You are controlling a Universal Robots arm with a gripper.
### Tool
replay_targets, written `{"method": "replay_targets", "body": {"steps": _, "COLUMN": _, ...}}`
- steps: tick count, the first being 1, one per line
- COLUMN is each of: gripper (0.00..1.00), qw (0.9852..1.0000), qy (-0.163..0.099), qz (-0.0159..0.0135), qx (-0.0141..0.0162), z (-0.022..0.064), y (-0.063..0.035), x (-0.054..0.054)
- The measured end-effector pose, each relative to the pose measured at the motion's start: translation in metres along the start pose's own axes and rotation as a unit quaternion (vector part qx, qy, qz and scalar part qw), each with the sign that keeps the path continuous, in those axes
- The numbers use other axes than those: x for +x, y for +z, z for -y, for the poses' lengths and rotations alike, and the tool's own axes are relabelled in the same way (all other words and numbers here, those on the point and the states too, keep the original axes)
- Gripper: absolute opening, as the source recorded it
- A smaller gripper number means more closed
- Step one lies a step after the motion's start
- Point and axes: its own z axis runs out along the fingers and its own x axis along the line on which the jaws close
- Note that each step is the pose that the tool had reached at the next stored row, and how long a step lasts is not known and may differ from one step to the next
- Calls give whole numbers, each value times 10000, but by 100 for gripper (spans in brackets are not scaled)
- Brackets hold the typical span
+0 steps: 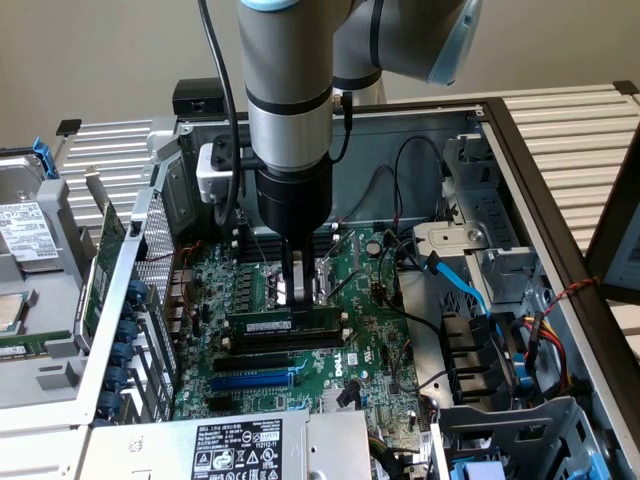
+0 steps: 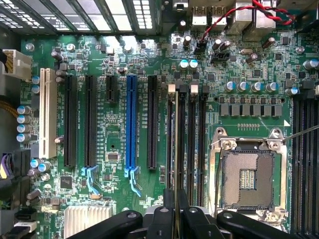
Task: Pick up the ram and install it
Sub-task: 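Insert the ram into the slot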
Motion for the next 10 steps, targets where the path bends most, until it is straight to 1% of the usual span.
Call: {"method": "replay_targets", "body": {"steps": 10, "gripper": 14, "qw": 10000, "qy": -13, "qz": -1, "qx": 1, "z": 3, "y": 1, "x": 6}}
